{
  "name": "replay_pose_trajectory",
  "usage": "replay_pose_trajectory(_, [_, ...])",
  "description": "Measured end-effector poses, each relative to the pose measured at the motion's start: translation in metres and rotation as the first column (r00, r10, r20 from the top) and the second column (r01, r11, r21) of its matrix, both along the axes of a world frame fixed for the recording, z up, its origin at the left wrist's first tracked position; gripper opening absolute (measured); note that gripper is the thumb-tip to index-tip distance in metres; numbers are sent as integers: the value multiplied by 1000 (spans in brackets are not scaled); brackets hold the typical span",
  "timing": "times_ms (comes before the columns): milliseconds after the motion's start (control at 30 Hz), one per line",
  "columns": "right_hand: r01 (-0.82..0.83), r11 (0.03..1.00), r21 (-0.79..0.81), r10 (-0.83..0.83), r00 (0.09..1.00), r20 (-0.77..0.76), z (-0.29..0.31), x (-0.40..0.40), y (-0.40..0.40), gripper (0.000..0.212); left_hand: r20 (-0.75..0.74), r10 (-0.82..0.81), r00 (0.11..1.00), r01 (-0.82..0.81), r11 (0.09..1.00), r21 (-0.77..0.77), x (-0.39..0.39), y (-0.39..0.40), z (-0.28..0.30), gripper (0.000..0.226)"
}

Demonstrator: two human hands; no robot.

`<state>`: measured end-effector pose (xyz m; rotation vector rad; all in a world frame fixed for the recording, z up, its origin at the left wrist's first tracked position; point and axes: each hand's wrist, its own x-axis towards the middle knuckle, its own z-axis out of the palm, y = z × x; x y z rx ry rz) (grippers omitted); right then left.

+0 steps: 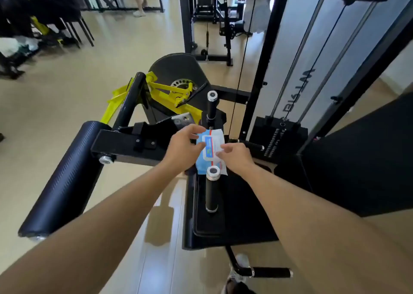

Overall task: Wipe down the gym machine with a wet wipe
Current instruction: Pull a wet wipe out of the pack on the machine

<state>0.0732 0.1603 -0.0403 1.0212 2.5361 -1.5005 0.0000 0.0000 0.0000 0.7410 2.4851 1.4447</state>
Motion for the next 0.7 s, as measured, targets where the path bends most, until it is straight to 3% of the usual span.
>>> replay_pose_trajectory(133, [-11,996,-92,22,993,114,-2,-22,15,48,102,-46,994,73,958,-276,-13,22,-27,46])
replay_pose_trajectory(267, [16,989,-150,12,984,180,-12,-34,30,31,75,-127,989,148,858,-493,-19,46,-42,83])
replay_pose_trajectory(333, [85,961,-262,-37,983,182,-17,-35,36,16,25,-130,991,121,809,-576,-15,52,-49,94])
replay_pose_trajectory(400, [164,893,-419,-95,979,181,-13,-32,41,5,-19,-119,993,86,809,-581,-10,54,-55,97])
replay_pose_trajectory(467, [202,832,-516,-121,975,186,-6,-28,43,9,-45,-89,995,50,837,-545,-7,54,-60,98])
replay_pose_trajectory(567, [186,809,-558,-113,980,162,0,-24,45,20,-98,-81,992,22,868,-497,-5,53,-64,98])
replay_pose_trajectory(700, [111,812,-574,-77,994,82,9,-17,39,16,-74,-84,994,44,902,-430,-4,45,-64,100])
